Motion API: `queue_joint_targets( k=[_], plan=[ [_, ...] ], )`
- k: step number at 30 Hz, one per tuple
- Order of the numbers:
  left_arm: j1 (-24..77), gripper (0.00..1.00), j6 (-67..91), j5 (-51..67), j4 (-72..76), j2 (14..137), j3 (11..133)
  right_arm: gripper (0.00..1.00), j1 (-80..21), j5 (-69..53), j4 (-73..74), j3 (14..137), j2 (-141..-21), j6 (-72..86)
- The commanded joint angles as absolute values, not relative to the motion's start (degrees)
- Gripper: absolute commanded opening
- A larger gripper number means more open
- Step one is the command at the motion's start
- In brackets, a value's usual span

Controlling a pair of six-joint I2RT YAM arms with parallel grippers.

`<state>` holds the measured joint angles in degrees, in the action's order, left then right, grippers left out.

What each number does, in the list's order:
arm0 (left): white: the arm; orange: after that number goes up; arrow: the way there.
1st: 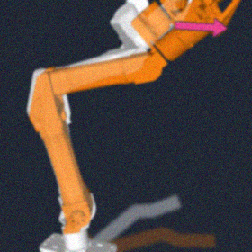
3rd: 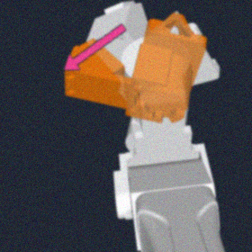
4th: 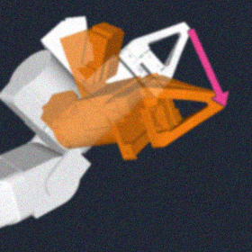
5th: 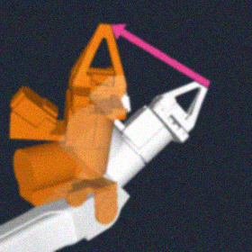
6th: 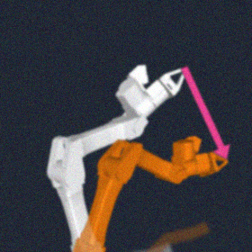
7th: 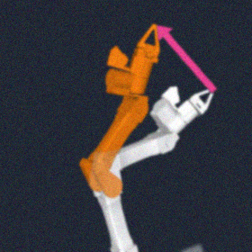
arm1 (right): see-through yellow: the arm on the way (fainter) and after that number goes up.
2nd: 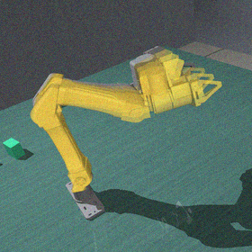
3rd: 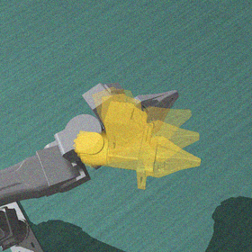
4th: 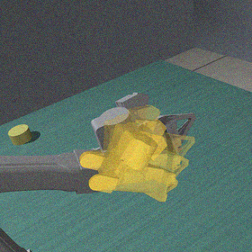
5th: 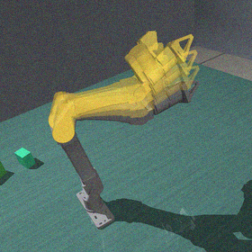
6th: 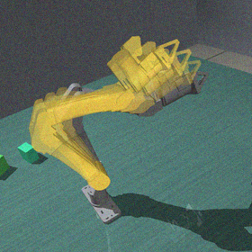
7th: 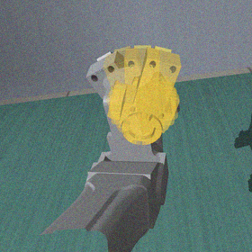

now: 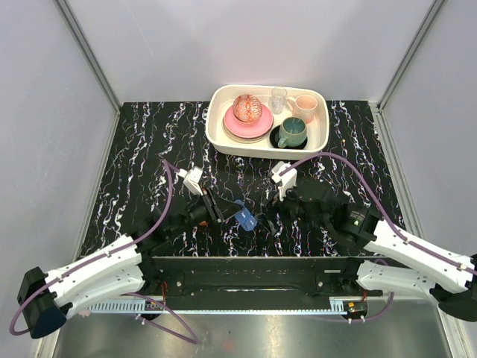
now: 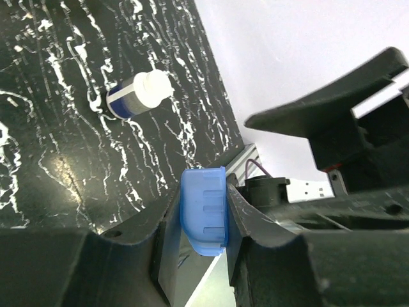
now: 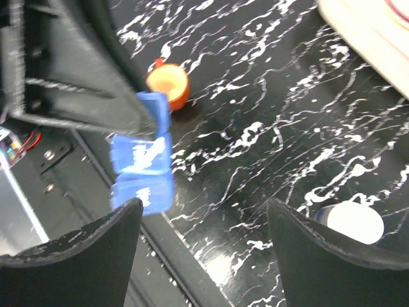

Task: Sort the pills into containers

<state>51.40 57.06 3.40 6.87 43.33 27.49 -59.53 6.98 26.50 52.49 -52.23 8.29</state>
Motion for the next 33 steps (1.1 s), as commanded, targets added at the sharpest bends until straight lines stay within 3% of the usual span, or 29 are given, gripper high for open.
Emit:
queue_joint_targets(
  k=[1, 7, 19, 33],
  plan=[
    [51.59, 0.00, 57.48, 0.27, 3.79, 43.94, 29.79, 0.85, -59.77, -5.17, 24.26, 55.37, -52.47, 5.89],
    [51.50, 0.00, 58.62, -2.46, 1.85, 45.62, 31.64, 0.86, -59.94, -10.55, 22.41, 54.41, -54.49, 6.41],
    [51.59, 0.00, 58.97, -2.20, 2.90, 47.46, 33.22, 0.84, -60.38, -4.66, 22.23, 53.88, -60.91, 8.00],
    [51.86, 0.00, 58.62, -0.26, 5.01, 46.06, 31.12, 0.78, -60.47, 12.04, 24.34, 53.52, -59.77, 9.67]
  ],
)
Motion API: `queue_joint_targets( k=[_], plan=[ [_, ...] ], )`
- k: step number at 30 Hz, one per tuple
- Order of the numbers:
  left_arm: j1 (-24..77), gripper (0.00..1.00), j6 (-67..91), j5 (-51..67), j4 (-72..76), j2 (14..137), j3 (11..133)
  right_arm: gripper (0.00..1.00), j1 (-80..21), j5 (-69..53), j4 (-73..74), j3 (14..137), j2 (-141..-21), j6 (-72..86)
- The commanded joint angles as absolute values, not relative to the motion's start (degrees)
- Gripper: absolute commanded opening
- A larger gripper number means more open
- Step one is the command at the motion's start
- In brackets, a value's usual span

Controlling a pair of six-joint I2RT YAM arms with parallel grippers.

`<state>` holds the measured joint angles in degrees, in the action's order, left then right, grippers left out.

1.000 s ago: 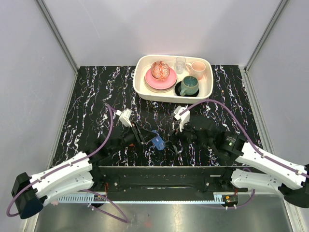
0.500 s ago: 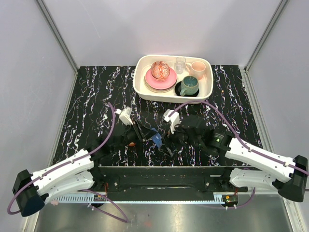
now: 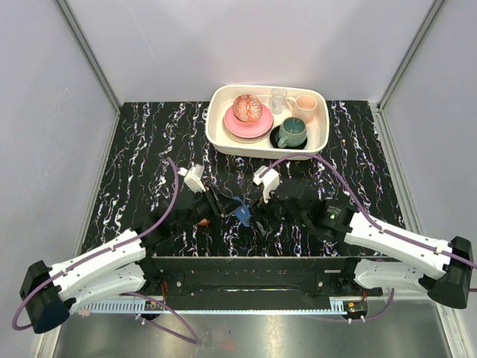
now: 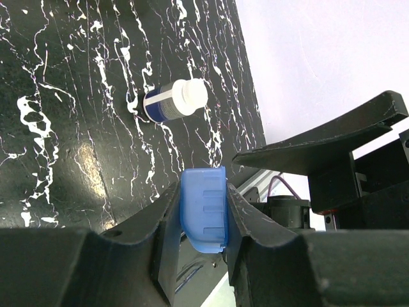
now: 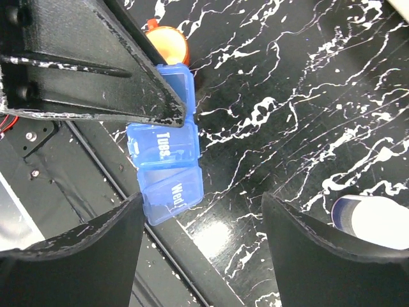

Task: Sort the pills into containers

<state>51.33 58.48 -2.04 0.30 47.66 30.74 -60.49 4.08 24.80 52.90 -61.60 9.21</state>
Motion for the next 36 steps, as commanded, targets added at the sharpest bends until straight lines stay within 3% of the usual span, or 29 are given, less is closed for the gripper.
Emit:
queue_joint_targets(
  k=[1, 14, 25, 31, 36],
  plan=[
    [51.86, 0.00, 58.54, -0.26, 5.10, 46.05, 31.03, 0.77, -60.38, 12.56, 24.78, 53.70, -59.59, 9.58],
    [52.21, 0.00, 57.22, 2.99, 6.68, 46.23, 30.76, 0.75, -60.29, 24.34, 28.47, 54.40, -60.82, 11.78],
    [52.38, 0.00, 54.50, 2.21, 8.09, 47.19, 29.62, 0.75, -60.38, 26.35, 29.36, 54.49, -61.10, 13.71],
    [51.42, 0.00, 48.79, -2.29, 9.31, 56.39, 29.44, 0.81, -60.38, 35.49, 32.08, 56.07, -54.42, 15.11],
    [50.36, 0.01, 43.25, 2.45, 22.39, 68.45, 30.14, 0.85, -60.38, 38.67, 32.08, 54.93, -49.84, 16.61]
  ],
)
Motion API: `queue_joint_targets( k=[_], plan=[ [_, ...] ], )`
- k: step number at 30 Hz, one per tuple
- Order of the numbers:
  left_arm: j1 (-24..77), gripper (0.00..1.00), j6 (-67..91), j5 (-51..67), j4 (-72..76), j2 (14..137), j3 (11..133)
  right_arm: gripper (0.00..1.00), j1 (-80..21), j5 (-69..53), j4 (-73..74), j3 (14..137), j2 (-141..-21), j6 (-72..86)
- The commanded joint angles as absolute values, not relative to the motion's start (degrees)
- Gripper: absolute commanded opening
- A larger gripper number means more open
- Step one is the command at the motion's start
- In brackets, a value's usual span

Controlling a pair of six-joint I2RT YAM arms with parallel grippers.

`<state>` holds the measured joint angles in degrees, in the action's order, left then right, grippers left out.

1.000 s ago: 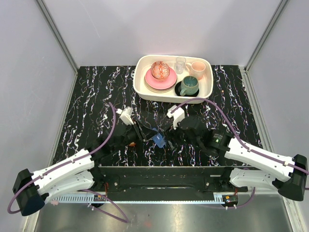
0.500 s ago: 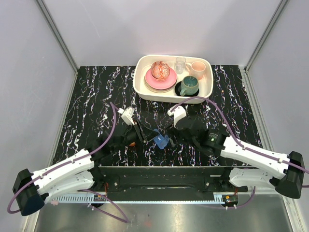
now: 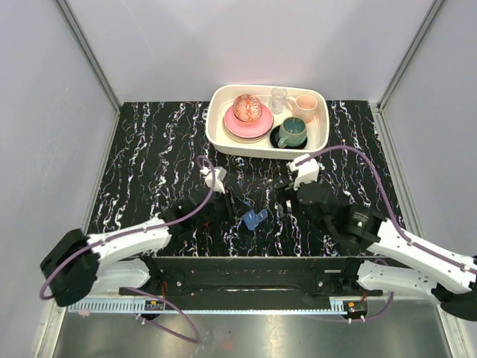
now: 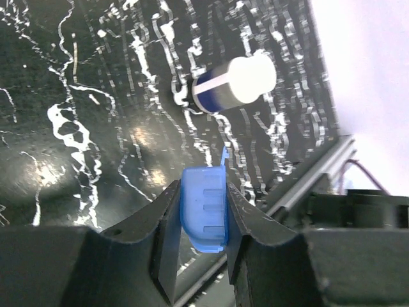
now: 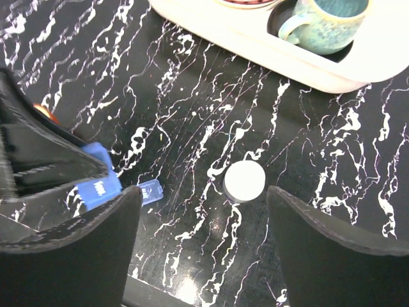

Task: Sort the pills into containers

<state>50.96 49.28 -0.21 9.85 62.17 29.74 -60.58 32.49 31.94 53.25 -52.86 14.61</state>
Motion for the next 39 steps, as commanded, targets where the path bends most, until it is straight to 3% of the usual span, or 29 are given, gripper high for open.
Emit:
queue_joint_targets(
  k=[1, 8, 18, 22, 31, 32, 36, 39],
  plan=[
    [50.36, 0.01, 41.94, 3.85, 24.33, 72.03, 30.32, 0.90, -60.38, 38.58, 31.99, 54.24, -48.88, 16.61],
    [48.96, 0.07, 40.87, 7.29, 36.80, 83.57, 30.50, 0.98, -60.38, 35.33, 31.55, 51.86, -45.97, 17.48],
    [45.70, 0.35, 42.37, 9.93, 46.85, 91.49, 26.98, 1.00, -60.29, 35.42, 30.76, 51.15, -47.72, 18.98],
    [45.70, 0.57, 41.92, 8.53, 44.66, 92.72, 27.42, 1.00, -60.29, 35.95, 30.15, 50.36, -48.51, 19.69],
    [45.70, 0.77, 39.91, 0.54, 31.50, 90.18, 29.88, 1.00, -60.29, 39.81, 29.53, 50.10, -50.80, 20.65],
    [45.70, 0.84, 39.55, 0.27, 29.72, 89.48, 30.40, 1.00, -60.29, 40.68, 29.79, 50.27, -50.97, 20.92],
    [45.70, 0.95, 37.45, -7.71, 20.06, 85.09, 34.18, 1.00, -58.63, 44.20, 32.16, 52.11, -54.91, 23.20],
    [45.70, 0.99, 36.21, -11.23, 13.55, 80.53, 36.56, 1.00, -54.60, 39.76, 34.45, 53.52, -58.87, 25.75]
  ],
)
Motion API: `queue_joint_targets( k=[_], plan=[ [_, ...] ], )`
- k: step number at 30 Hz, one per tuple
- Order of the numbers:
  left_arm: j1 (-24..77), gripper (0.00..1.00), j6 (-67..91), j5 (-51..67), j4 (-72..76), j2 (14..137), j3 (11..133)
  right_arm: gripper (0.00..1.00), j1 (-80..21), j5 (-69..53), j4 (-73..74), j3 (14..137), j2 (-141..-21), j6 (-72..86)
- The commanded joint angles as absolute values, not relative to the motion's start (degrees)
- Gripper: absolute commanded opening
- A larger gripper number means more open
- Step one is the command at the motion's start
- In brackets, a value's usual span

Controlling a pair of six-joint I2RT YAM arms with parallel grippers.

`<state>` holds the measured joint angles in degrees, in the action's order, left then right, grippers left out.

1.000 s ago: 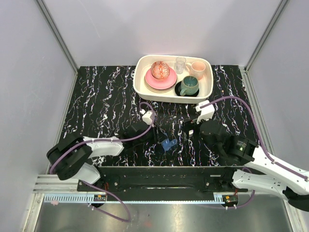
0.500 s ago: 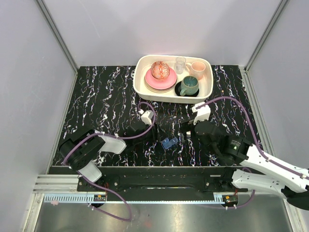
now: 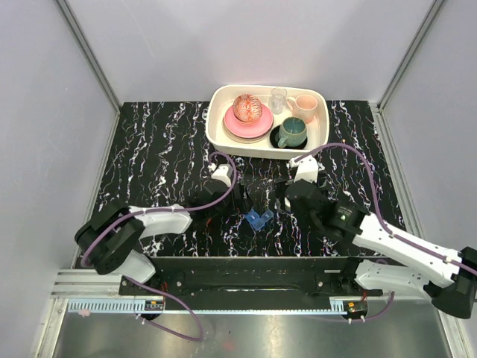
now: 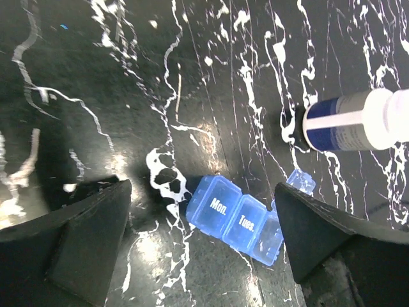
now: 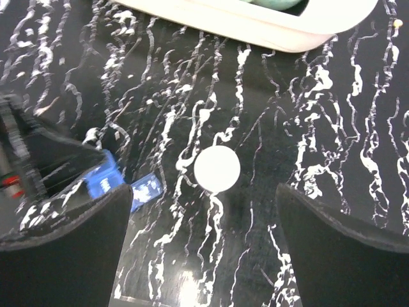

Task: Sort the pills into containers

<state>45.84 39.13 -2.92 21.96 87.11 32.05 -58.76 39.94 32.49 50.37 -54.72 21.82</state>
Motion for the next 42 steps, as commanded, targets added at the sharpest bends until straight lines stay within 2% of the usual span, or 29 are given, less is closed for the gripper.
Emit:
queue_joint_targets(
  k=[1, 4, 11, 17, 26, 36, 42],
  plan=[
    [45.70, 0.99, 36.04, -11.77, 11.27, 79.29, 36.91, 1.00, -50.49, 37.29, 34.54, 53.53, -59.93, 26.27],
    [45.70, 0.99, 35.42, -12.57, 8.71, 73.67, 37.62, 1.00, -44.85, 30.51, 34.28, 53.96, -64.50, 26.37],
    [46.23, 0.99, 35.86, -11.43, 6.59, 62.24, 35.77, 1.00, -42.37, 28.13, 33.40, 56.07, -76.10, 27.60],
    [46.41, 0.99, 35.68, -10.81, 4.66, 57.23, 34.46, 0.99, -40.52, 25.58, 31.64, 55.28, -80.32, 28.74],
    [46.49, 0.99, 36.12, -10.37, 4.75, 57.21, 33.31, 0.97, -37.44, 20.93, 26.28, 51.86, -82.88, 28.04],
    [46.49, 0.99, 36.39, -10.11, 5.54, 58.01, 32.96, 0.82, -35.77, 19.16, 23.21, 50.36, -84.02, 27.42],
    [46.49, 0.99, 36.39, -9.84, 5.98, 58.45, 32.87, 0.78, -35.16, 19.07, 22.68, 49.66, -84.64, 27.07]
  ],
)
